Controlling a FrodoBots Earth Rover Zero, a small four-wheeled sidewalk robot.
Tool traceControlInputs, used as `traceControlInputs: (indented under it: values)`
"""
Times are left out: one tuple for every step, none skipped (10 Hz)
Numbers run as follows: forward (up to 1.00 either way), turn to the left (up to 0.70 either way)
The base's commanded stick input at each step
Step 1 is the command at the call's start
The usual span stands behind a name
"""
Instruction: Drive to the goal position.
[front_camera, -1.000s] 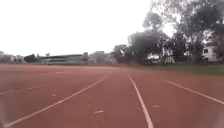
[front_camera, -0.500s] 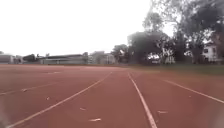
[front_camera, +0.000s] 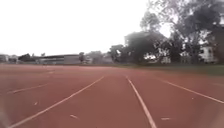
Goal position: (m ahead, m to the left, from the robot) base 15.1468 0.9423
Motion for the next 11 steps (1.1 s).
traceControlInputs:
  values:
    - [0.45, -0.27]
    - [0.45, -0.27]
    - [0.45, -0.27]
    - [0.45, -0.2]
    - [0.45, -0.06]
    - [0.45, 0.0]
    - [0.45, 0.0]
    - [0.45, 0.0]
    - [0.45, 0.0]
    - [0.45, 0.0]
    - [0.45, 0.0]
